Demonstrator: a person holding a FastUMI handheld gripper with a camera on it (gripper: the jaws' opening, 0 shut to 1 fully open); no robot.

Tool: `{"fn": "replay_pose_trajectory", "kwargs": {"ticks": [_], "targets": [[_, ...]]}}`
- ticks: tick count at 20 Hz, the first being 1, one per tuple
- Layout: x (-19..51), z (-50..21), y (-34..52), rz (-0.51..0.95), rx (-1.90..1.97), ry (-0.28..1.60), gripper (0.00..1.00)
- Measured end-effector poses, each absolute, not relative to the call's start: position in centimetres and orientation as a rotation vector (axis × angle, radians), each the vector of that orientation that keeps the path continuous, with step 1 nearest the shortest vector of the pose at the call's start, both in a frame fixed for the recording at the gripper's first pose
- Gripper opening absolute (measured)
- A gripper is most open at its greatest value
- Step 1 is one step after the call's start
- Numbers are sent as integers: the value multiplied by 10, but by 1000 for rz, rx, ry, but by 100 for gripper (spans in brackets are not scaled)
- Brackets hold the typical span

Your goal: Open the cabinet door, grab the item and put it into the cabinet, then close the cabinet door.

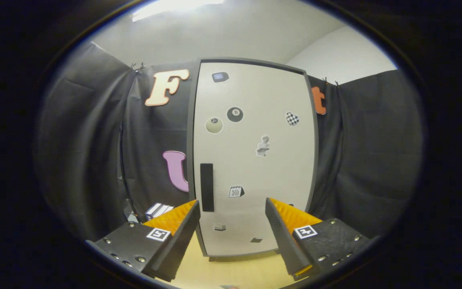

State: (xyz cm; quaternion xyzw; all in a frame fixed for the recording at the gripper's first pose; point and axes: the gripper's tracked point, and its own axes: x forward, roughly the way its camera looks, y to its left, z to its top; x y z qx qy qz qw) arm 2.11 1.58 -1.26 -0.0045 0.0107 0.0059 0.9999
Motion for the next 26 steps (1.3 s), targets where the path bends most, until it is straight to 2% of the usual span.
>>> {"fn": "replay_pose_trajectory", "kwargs": {"ticks": [11,21,23,26], "targets": [[95,-26,61,54,8,33,97],[163,-44,76,30,3,60,96],[167,-47,76,22,2,64,94],[172,-52,75,14,-3,76,75]]}}
